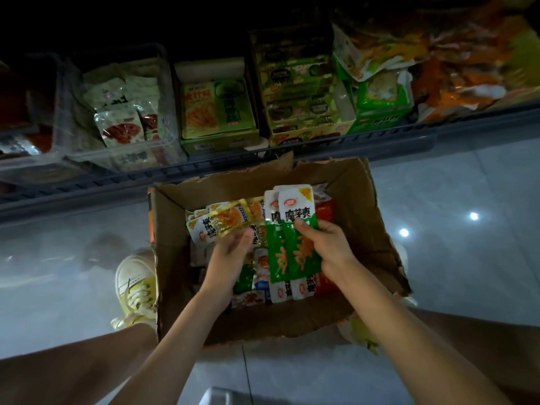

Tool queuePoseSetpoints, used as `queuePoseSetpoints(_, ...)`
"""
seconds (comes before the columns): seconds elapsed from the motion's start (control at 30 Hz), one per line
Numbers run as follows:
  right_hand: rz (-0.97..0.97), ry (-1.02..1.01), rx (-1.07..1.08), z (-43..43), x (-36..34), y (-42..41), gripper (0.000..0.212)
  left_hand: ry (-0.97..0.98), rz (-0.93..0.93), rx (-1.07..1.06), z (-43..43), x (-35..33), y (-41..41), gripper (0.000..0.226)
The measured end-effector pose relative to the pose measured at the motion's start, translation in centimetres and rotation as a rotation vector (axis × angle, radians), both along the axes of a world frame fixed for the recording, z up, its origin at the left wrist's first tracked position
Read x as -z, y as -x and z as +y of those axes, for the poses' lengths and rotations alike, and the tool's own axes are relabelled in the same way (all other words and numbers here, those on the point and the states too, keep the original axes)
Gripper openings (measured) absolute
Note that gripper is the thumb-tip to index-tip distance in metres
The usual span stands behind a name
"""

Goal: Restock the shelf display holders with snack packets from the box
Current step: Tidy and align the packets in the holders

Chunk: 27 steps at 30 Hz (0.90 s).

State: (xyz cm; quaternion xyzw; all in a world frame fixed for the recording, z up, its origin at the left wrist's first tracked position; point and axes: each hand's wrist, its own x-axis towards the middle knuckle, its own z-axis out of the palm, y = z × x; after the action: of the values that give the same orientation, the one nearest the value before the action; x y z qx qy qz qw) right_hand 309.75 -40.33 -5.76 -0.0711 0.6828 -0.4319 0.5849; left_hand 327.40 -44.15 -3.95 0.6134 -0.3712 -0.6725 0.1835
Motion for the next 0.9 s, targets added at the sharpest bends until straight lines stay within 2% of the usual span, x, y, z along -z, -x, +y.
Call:
queuePoseSetpoints(0.07,-0.068,-0.015,-0.037,0.0,-0.6,-1.7,0.013,-0.14,0.143,-0.094,-0.1,-0.7,0.8,0.022)
queuePoseSetpoints(0.13,-0.081,0.035,-0.06,0.1,-0.9,-3.2,0.016,-0.187,0.188,-0.161,-0.2,-0.9,1.3,0.034)
queuePoseSetpoints(0.23,0.029,0.133,-0.142,0.0,-1.7,-5.0,0.022,-0.156,0.152,-0.183,-0.2,-1.3,2.0,0.045)
queuePoseSetpoints(0.3,0.132,0.187,-0.223,-0.2,-3.0,-6.0,0.023,-0.098,0.121,-0.161,-0.2,-2.2,2.2,0.041)
queuePoseSetpoints(0.43,0.197,0.272,-0.309,-0.6,-6.9,-6.5,0.025,0.02,0.112,-0.142,-0.9,-5.5,2.1,0.032)
queuePoseSetpoints(0.53,0.255,0.311,-0.237,-0.9,-11.1,-6.0,0.023,0.068,0.178,-0.135,-1.5,-9.7,1.9,0.038)
queuePoseSetpoints(0.63,0.128,0.384,-0.092,-1.4,-15.7,-5.4,0.025,0.094,0.347,-0.094,-2.0,-15.0,1.7,0.027)
queuePoseSetpoints(0.7,0.07,0.46,-0.045,-1.9,-19.0,-4.7,0.025,0.205,0.354,0.039,-2.5,-18.5,1.3,0.023)
queuePoseSetpoints(0.77,0.1,0.543,-0.059,-2.6,-22.5,-3.9,0.022,0.401,0.263,0.154,-3.4,-21.9,1.1,0.024)
queuePoseSetpoints(0.9,0.225,0.684,-0.109,-4.2,-28.7,-3.2,0.018,0.664,0.189,0.209,-5.5,-27.9,1.0,0.023)
